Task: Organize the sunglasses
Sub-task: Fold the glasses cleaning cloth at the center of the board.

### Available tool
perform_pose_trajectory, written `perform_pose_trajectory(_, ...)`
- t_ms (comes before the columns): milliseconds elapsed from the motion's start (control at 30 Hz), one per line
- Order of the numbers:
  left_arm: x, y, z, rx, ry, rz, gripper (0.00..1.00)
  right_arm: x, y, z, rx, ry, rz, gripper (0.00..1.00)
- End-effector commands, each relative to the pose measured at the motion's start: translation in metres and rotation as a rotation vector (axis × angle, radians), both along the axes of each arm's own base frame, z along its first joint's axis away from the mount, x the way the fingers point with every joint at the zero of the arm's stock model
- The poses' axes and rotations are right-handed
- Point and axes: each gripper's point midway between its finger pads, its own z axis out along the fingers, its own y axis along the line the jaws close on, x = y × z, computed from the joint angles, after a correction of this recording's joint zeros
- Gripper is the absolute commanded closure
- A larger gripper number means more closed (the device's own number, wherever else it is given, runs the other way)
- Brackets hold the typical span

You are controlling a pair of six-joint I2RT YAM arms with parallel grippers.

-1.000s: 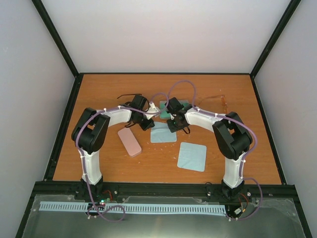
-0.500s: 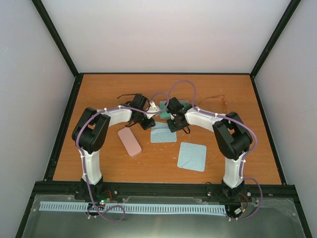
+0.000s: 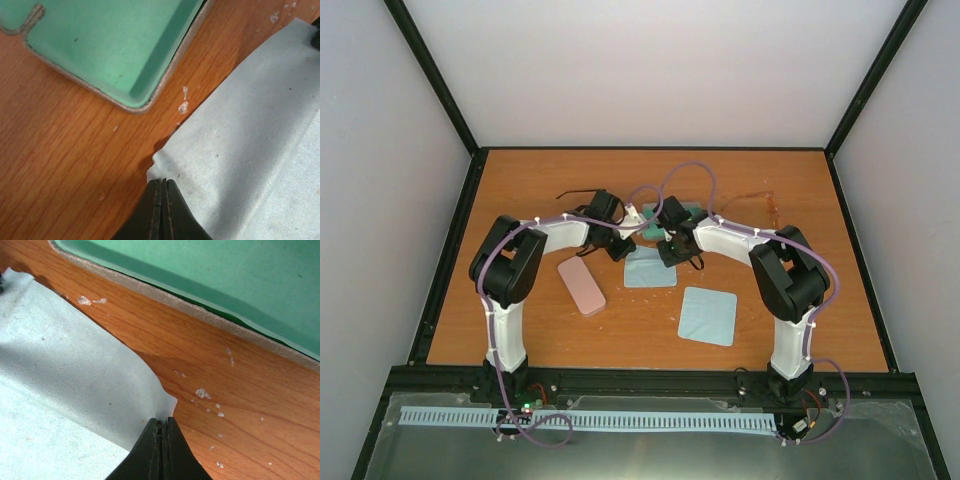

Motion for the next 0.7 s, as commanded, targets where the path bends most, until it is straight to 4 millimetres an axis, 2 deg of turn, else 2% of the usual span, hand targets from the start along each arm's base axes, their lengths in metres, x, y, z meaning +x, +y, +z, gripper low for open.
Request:
perform_pose_trajectory(0,-0.019,0.000,-0.018,0.037,0.068,-0.020,1.00,0.007,0.004,0.013,0.012,-0.040,-0.003,0.97)
perform_pose_trajectory(433,-0.009,-0.004,0.040,-0.036,-0.045,0.008,1.00,0.020,0.005,0.027,0.027,-0.116,-0.012,0.97)
perform_pose_trajectory(667,-0.010,-0.006,0.057,-0.071,-0.067,0.012,1.00,0.020,0.005,0.027,0.033,-0.119,-0.012,0.97)
